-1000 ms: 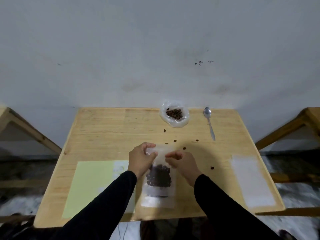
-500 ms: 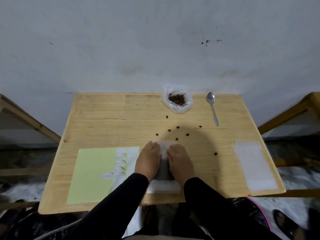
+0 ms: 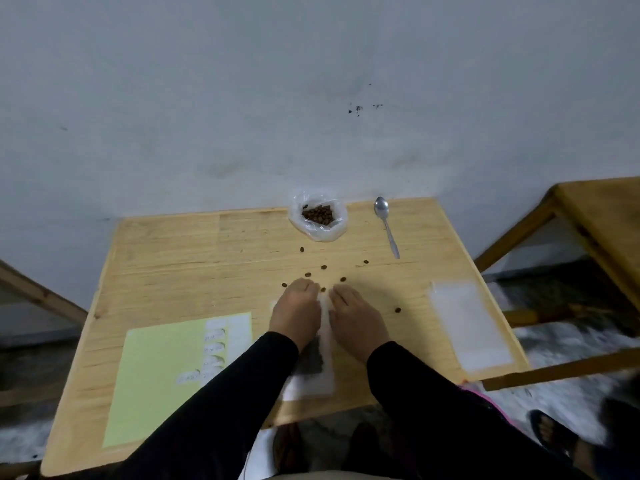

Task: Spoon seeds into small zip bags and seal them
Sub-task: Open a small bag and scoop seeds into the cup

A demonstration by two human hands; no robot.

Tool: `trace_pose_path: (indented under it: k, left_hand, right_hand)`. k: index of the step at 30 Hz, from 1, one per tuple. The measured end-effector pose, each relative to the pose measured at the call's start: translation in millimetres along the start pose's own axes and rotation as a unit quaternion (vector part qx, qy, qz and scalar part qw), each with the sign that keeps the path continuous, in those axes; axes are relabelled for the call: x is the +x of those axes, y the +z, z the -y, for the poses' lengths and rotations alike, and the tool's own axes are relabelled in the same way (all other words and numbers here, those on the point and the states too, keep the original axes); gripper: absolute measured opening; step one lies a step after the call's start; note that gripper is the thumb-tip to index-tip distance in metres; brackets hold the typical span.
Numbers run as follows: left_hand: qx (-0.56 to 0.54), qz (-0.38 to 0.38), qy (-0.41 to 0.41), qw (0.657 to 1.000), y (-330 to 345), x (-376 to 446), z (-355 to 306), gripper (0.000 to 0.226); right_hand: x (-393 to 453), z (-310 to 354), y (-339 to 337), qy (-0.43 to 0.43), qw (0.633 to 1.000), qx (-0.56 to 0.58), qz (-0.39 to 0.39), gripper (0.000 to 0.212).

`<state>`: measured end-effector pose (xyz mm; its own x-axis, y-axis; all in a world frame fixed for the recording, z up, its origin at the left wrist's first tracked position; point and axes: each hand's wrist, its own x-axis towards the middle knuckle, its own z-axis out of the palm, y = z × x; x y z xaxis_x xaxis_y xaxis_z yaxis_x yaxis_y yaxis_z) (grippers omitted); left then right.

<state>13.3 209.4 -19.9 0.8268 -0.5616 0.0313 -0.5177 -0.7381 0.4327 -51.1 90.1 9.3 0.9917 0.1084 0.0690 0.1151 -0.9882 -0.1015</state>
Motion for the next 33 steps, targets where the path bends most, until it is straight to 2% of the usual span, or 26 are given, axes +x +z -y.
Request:
trace_pose_path:
  k: [1,3,4,8,12,17,21,25,27,31,33]
  left_hand:
    - [-0.004,0.009,0.010,1.000,-1.1,8.0,-8.2,0.011]
    - [-0.027,0.012,0.026,0.999,-1.0,22.0,-30.9,0.029]
    - [-0.049,-0.005,0.028,0.998,-0.5,26.9,-45.3,0.028]
    - [-0.058,-0.005,0.047,0.997,16.3,42.1,-95.0,0.030]
    - [-0.066,0.048,0.035,0.996,41.4,52.7,-131.2,0.041]
    - [-0.069,0.076,0.017,0.995,77.0,61.6,-168.2,0.043]
    - [-0.093,0.087,-0.007,0.992,103.0,73.3,-180.1,0.044]
    - [-0.103,0.097,-0.062,0.988,117.9,86.9,-186.2,0.052]
    - [-0.108,0.088,-0.074,0.988,120.6,94.7,-189.6,0.052]
    - [-0.126,0.040,-0.053,0.990,119.7,100.9,-197.3,0.039]
    - [-0.140,0.004,-0.041,0.989,119.3,99.1,-199.4,0.030]
  right_hand:
    - [-0.5,-11.6,-5.8,0.024,1.000,0.004,-0.001,0.030]
    - [-6.8,-39.7,-16.2,0.085,0.996,0.031,0.020,0.042]
    - [-12.5,-54.7,-22.0,0.119,0.991,0.045,0.036,0.046]
    - [-43.8,-113.6,-36.2,0.238,0.968,0.061,0.049,0.049]
    - [-75.2,-154.9,-40.2,0.303,0.949,0.056,0.063,0.050]
    - [-106.1,-195.6,-19.3,0.299,0.949,0.051,0.083,0.055]
    - [-118.2,-218.2,10.1,0.280,0.951,0.075,0.110,0.080]
    - [-122.6,-216.1,11.6,0.298,0.943,0.123,0.085,0.066]
    - [-125.2,-216.5,12.9,0.291,0.943,0.141,0.078,0.068]
    - [-127.2,-220.6,13.3,0.274,0.946,0.151,0.089,0.080]
    - [-127.1,-222.4,11.4,0.272,0.947,0.149,0.089,0.065]
